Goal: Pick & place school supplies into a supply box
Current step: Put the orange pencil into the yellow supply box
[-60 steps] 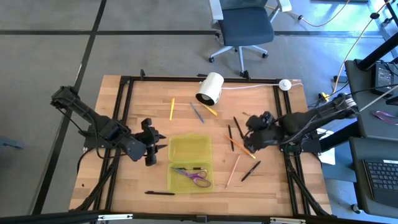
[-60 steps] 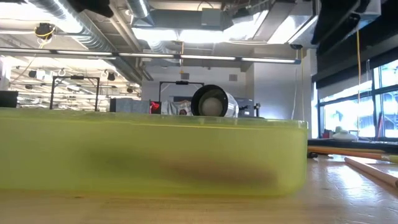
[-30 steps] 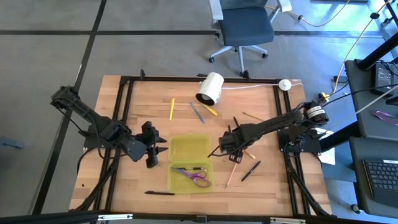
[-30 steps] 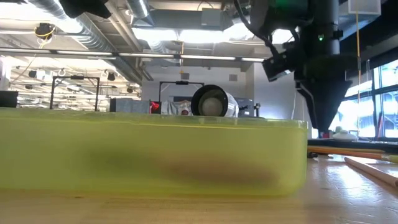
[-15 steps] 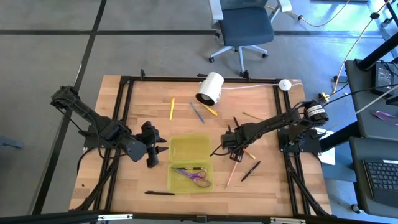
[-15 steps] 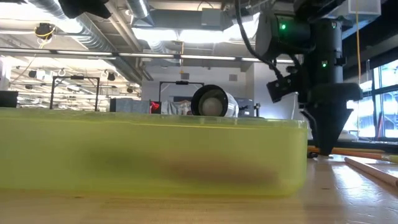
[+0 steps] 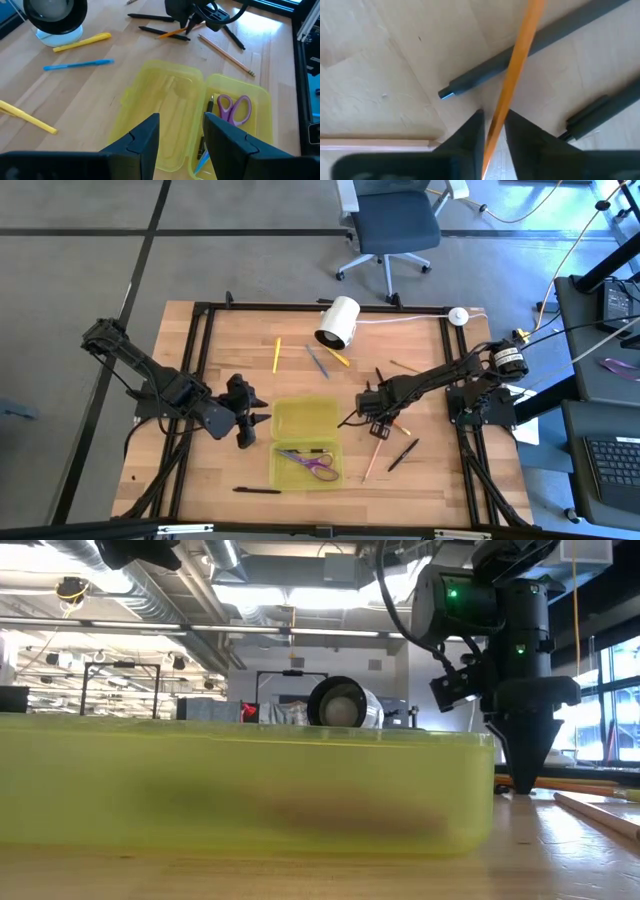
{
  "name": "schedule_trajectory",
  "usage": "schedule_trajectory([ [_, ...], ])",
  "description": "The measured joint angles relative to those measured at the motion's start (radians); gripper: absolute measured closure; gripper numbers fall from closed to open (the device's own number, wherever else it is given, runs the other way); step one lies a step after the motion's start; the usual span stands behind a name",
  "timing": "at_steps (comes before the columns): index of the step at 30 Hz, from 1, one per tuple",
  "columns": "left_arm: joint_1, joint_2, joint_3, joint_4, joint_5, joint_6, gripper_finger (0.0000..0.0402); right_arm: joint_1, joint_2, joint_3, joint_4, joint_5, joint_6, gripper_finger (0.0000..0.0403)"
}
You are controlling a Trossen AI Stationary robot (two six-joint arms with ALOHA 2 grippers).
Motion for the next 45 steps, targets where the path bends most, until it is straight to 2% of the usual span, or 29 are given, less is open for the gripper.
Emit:
schedule_trajectory([
  [7,0.000,0.000,0.000,0.000,-0.021,0.000,0.0258,0.000,0.000,0.000,-0.004,0.006,-0.007,0.0368],
  [14,0.000,0.000,0.000,0.000,-0.021,0.000,0.0258,-0.002,0.000,0.013,-0.065,0.001,-0.019,0.0366],
  [20,0.000,0.000,0.000,0.000,-0.022,0.007,0.0258,-0.001,-0.018,0.126,-0.214,-0.002,-0.017,0.0374],
  [26,0.000,0.000,0.000,0.000,-0.022,0.008,0.0258,0.010,-0.019,0.308,-0.246,-0.009,-0.015,0.0368],
  [30,0.000,0.000,0.000,0.000,-0.017,0.009,0.0258,0.036,-0.020,0.436,-0.215,-0.010,-0.023,0.0371],
  [34,0.000,0.000,0.000,-0.003,0.025,0.011,0.0258,0.068,-0.020,0.518,-0.107,-0.007,-0.079,0.0372],
  [42,0.000,0.000,0.000,-0.033,0.195,0.009,0.0258,0.129,-0.002,0.530,0.220,-0.021,-0.219,0.0370],
  [45,0.000,0.000,0.000,-0.038,0.262,-0.006,0.0258,0.159,0.031,0.530,0.311,-0.032,-0.224,0.0370],
])
